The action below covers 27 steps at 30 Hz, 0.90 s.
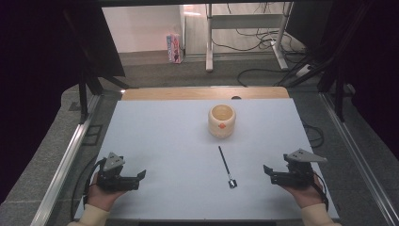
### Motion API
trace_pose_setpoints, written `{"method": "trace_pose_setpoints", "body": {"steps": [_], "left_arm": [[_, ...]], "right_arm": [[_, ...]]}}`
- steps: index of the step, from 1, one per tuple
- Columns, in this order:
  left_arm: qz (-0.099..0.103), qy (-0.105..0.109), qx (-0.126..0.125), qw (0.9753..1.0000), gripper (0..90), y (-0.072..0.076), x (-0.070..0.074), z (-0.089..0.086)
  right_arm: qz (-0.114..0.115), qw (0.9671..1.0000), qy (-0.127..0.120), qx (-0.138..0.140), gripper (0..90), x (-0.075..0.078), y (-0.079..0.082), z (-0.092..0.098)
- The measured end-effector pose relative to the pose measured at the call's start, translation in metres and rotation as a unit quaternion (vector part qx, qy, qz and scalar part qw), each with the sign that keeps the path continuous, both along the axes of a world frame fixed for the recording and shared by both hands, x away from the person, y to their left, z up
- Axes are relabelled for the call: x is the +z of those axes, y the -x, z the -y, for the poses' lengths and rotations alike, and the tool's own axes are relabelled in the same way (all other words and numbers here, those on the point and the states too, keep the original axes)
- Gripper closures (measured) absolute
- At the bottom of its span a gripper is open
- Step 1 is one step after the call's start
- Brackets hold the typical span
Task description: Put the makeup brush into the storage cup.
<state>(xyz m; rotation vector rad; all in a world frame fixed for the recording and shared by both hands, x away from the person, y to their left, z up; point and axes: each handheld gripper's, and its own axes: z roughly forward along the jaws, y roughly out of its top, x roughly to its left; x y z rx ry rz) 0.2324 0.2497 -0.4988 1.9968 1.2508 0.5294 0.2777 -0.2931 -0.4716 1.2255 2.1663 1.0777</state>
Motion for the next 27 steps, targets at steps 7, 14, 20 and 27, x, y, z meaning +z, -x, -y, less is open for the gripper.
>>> {"method": "trace_pose_setpoints", "body": {"steps": [7, 14, 20, 27], "left_arm": [[-0.001, 0.000, -0.002, 1.0000, 1.6, 0.001, 0.000, 0.001], [-0.007, -0.003, -0.007, 0.9999, 1.7, -0.001, -0.002, 0.001], [-0.013, -0.003, -0.010, 0.9999, 1.6, -0.001, -0.003, 0.003], [-0.012, -0.013, -0.023, 0.9996, 0.9, 0.001, -0.002, 0.008]], "right_arm": [[0.000, 1.0000, 0.000, 0.000, 11.4, 0.000, 0.001, -0.001], [-0.003, 1.0000, 0.008, 0.000, 12.3, 0.001, -0.001, 0.000], [-0.004, 0.9999, 0.014, -0.005, 12.3, 0.003, 0.000, -0.001], [-0.006, 0.9997, 0.024, -0.005, 12.0, 0.013, 0.001, -0.014]]}}
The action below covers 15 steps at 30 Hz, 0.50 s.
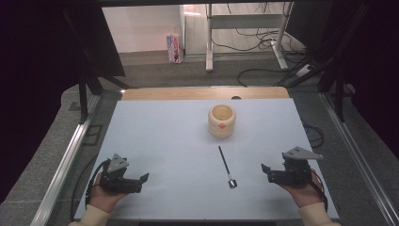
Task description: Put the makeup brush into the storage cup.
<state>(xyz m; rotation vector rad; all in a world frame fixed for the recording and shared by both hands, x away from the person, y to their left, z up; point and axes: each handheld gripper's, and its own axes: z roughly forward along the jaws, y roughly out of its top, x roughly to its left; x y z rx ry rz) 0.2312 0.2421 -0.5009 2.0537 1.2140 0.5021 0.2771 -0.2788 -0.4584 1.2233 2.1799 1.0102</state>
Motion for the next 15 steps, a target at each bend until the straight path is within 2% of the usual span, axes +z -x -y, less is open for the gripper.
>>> {"method": "trace_pose_setpoints", "body": {"steps": [5, 7, 10, 15], "left_arm": [[-0.005, 0.001, -0.012, 0.9999, 1.1, -0.001, -0.001, 0.002], [-0.008, 0.002, -0.015, 0.9999, 1.2, -0.001, -0.002, 0.004], [-0.008, -0.006, -0.020, 0.9997, 1.1, -0.002, -0.002, 0.007], [-0.004, -0.003, -0.019, 0.9998, 1.2, 0.000, 0.000, 0.006]], "right_arm": [[-0.008, 0.9999, 0.009, 0.005, 12.0, 0.002, -0.004, -0.011], [-0.019, 0.9996, 0.020, 0.008, 11.4, 0.002, -0.006, -0.019], [-0.024, 0.9993, 0.027, 0.006, 10.0, 0.004, -0.007, -0.023], [-0.031, 0.9991, 0.027, 0.006, 8.5, 0.020, -0.007, -0.034]]}}
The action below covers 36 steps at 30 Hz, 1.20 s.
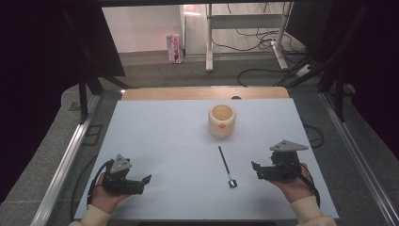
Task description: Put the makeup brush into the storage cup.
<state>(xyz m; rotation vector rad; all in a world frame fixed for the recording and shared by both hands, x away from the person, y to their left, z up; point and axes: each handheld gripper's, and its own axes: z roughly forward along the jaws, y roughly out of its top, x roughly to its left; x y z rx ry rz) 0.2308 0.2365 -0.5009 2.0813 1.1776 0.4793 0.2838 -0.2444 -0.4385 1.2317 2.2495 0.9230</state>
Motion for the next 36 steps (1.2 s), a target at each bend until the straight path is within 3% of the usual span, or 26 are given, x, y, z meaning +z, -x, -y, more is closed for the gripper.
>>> {"method": "trace_pose_setpoints", "body": {"steps": [7, 15, 36], "left_arm": [[-0.005, -0.002, 0.002, 1.0000, 1.3, 0.000, -0.001, 0.001], [-0.004, 0.001, 0.004, 1.0000, 1.3, 0.000, -0.001, -0.001], [-0.006, -0.003, 0.002, 1.0000, 1.6, 0.000, -0.002, 0.000]], "right_arm": [[-0.010, 0.9999, -0.009, 0.007, 11.2, 0.011, -0.003, -0.011], [-0.035, 0.9993, 0.003, 0.012, 12.1, 0.014, -0.009, -0.027], [-0.069, 0.9971, 0.032, 0.006, 17.1, 0.003, -0.024, -0.051]]}}
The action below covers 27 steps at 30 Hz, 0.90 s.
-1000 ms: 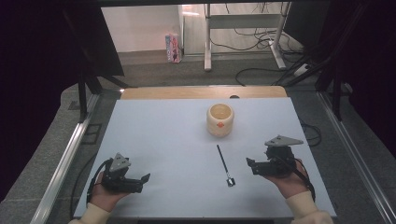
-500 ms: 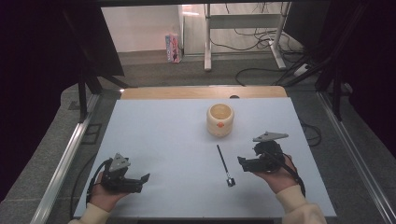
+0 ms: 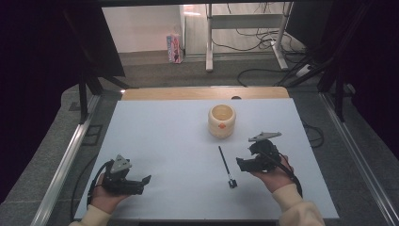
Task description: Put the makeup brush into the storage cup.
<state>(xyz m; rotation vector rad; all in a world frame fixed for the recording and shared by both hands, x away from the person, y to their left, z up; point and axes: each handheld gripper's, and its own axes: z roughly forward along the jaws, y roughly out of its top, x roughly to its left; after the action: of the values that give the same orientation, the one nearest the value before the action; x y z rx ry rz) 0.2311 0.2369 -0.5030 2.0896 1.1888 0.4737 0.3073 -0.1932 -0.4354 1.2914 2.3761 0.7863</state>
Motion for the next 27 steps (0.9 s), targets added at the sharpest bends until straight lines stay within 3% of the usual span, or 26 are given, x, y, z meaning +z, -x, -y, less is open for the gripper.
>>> {"method": "trace_pose_setpoints", "body": {"steps": [17, 27], "left_arm": [[0.000, -0.001, -0.002, 1.0000, 1.6, 0.000, 0.000, 0.000], [0.000, 0.001, -0.005, 1.0000, 1.7, 0.000, 0.000, 0.000]], "right_arm": [[-0.047, 0.9982, 0.036, 0.004, 23.7, -0.010, -0.012, -0.031], [-0.073, 0.9955, 0.060, 0.002, 33.5, -0.024, -0.020, -0.053]]}}
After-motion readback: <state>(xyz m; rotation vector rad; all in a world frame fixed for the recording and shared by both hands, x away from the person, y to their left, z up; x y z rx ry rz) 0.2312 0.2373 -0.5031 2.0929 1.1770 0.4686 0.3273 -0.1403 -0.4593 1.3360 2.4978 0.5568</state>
